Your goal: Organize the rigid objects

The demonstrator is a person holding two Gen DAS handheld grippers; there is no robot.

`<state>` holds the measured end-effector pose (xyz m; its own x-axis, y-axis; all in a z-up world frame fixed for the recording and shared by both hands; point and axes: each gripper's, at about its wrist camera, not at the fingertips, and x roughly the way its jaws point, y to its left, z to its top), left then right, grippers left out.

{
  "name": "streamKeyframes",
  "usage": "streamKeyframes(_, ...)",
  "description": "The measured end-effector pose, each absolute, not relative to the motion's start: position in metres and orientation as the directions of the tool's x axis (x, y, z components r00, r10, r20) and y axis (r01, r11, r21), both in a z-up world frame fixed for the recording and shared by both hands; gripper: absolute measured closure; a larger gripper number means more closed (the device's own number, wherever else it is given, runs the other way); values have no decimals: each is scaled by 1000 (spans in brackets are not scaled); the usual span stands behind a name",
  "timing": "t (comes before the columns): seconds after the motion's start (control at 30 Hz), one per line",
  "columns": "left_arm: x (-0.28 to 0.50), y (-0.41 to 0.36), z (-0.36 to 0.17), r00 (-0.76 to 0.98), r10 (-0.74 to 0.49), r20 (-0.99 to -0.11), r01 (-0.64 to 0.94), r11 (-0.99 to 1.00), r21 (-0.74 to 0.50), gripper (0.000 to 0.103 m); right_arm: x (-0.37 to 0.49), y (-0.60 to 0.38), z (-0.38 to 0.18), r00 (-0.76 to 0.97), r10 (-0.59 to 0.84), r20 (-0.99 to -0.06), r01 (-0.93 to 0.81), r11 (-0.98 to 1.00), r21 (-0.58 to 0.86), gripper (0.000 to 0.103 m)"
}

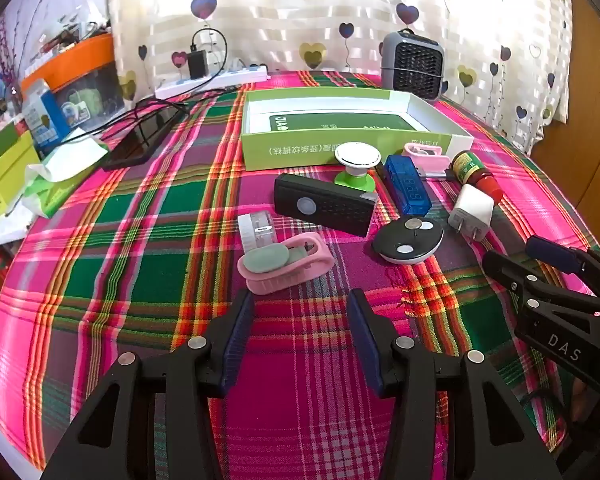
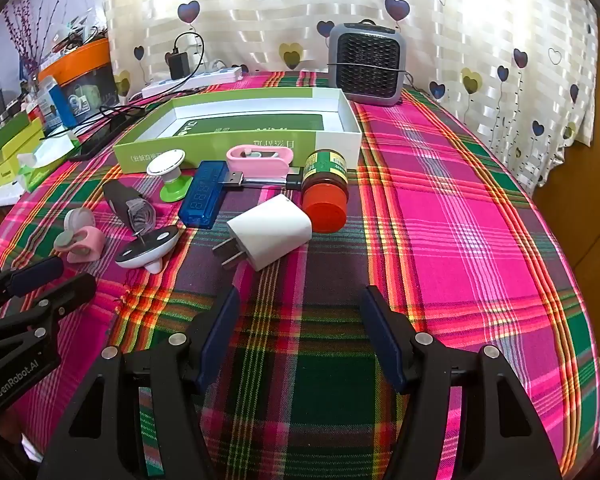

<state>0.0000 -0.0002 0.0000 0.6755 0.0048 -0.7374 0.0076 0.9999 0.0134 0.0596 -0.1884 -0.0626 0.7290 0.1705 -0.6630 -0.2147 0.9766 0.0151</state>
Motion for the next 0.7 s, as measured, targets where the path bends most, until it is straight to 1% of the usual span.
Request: streamKeyframes(0.7, 0, 0, 0, 677, 0, -736, 7, 1000, 7, 56, 60, -188, -62, 729, 170, -663, -215, 977, 15, 40)
